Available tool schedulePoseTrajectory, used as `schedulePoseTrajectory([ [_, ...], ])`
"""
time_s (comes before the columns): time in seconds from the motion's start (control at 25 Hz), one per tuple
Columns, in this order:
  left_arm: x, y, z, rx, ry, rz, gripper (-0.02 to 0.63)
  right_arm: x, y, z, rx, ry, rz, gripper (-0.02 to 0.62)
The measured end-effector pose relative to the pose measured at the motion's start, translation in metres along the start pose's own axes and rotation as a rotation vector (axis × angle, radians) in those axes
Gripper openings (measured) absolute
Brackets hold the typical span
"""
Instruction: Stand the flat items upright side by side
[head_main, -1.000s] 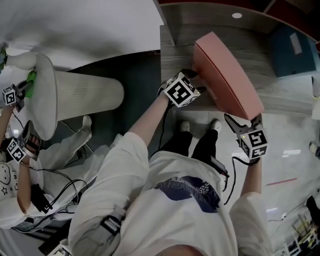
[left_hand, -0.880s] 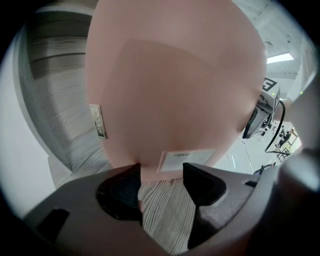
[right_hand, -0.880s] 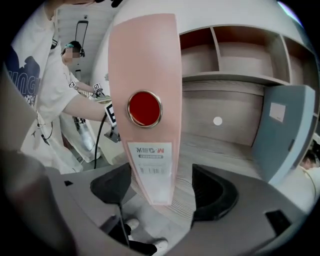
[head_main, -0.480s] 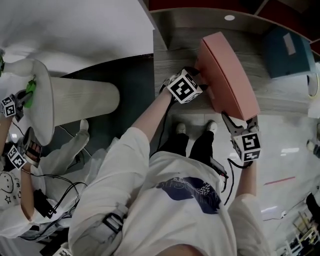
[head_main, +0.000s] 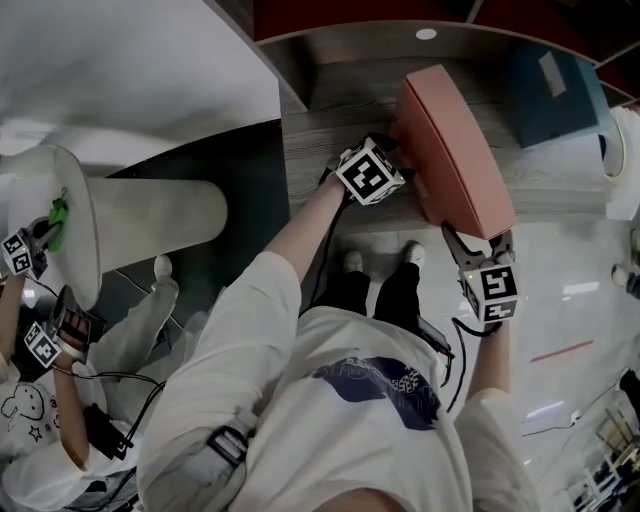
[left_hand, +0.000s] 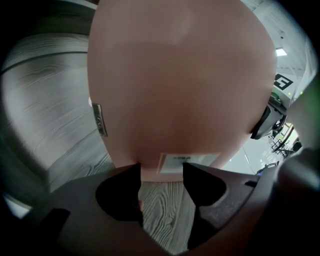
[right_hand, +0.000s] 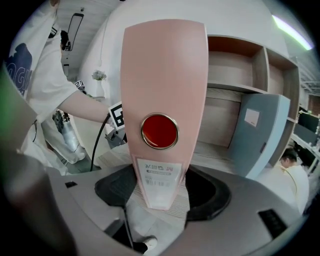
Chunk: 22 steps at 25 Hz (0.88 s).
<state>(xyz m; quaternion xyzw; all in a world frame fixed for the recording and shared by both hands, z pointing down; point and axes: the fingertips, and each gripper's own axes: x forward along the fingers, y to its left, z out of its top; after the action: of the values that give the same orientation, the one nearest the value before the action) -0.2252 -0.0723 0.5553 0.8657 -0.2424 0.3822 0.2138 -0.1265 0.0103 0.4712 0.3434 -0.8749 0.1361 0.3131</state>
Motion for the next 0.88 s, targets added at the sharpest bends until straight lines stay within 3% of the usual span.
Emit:
schedulePoseTrajectory([
  [0.88,0.092,-0.019,0.11,0.111,0.043,-0.058,0.27,-0.033,-0.12,-0.014,0.113,-0.032,-0.109,0.299],
])
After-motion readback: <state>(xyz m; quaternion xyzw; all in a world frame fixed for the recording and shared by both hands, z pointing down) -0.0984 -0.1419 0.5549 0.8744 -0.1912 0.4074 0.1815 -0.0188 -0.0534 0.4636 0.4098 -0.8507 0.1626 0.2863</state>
